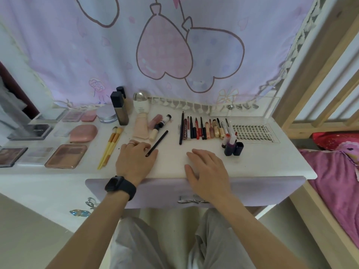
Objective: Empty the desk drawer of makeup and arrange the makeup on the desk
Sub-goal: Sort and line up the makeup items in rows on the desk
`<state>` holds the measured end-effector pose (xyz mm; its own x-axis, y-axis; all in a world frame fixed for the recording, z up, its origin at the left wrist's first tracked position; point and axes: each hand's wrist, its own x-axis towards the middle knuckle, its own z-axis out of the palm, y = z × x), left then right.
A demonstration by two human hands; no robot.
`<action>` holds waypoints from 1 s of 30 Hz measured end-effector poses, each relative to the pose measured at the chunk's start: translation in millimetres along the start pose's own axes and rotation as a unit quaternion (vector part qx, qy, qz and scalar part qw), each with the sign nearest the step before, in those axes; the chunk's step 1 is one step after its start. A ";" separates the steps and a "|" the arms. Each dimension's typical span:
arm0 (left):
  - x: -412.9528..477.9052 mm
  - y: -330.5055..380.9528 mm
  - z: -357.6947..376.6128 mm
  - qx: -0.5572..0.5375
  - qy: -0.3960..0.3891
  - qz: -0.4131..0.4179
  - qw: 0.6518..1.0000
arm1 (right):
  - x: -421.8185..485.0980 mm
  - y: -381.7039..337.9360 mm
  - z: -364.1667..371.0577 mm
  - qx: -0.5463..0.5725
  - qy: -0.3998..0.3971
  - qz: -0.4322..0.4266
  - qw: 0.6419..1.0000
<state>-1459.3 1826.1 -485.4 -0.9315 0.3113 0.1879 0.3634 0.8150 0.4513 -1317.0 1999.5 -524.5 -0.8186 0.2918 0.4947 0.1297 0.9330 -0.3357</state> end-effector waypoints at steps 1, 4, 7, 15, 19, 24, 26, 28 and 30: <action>-0.1 -0.5 0.7 -0.002 0.006 0.003 1.000 | 0.2 -0.2 1.1 -0.009 -0.009 0.007 1.000; -1.2 -0.9 3.4 -0.017 0.031 -0.001 0.999 | -1.4 2.0 -0.5 0.001 -0.017 0.019 1.000; -4.2 -0.8 8.0 -0.027 0.045 0.003 0.999 | -0.1 2.0 -4.8 0.023 -0.039 0.035 0.998; -8.4 22.0 15.0 -0.221 0.009 0.123 0.968 | 19.7 0.9 -15.2 0.281 -0.042 0.249 0.926; -10.8 26.9 19.6 -0.232 -0.021 0.145 0.962 | 19.8 4.1 -18.5 0.369 -0.002 0.235 0.899; -9.2 21.1 20.2 -0.241 -0.049 0.126 0.961 | 20.0 4.7 -21.6 0.395 0.025 0.228 0.890; -8.5 17.8 19.7 -0.262 -0.053 0.111 0.957 | 20.0 4.8 -21.9 0.397 0.028 0.234 0.887; -8.2 15.8 19.7 -0.278 -0.055 0.104 0.953 | 19.8 6.3 -21.9 0.396 0.032 0.238 0.886; -7.8 15.1 18.8 -0.284 -0.055 0.104 0.952 | 19.9 7.3 -22.5 0.391 0.035 0.240 0.888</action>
<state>-1446.8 1845.1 -496.5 -0.8225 0.5125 0.2467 0.4600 0.3442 0.8185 -1319.7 2016.9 -499.1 -0.7338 0.6538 0.1846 0.0035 0.2753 -0.9614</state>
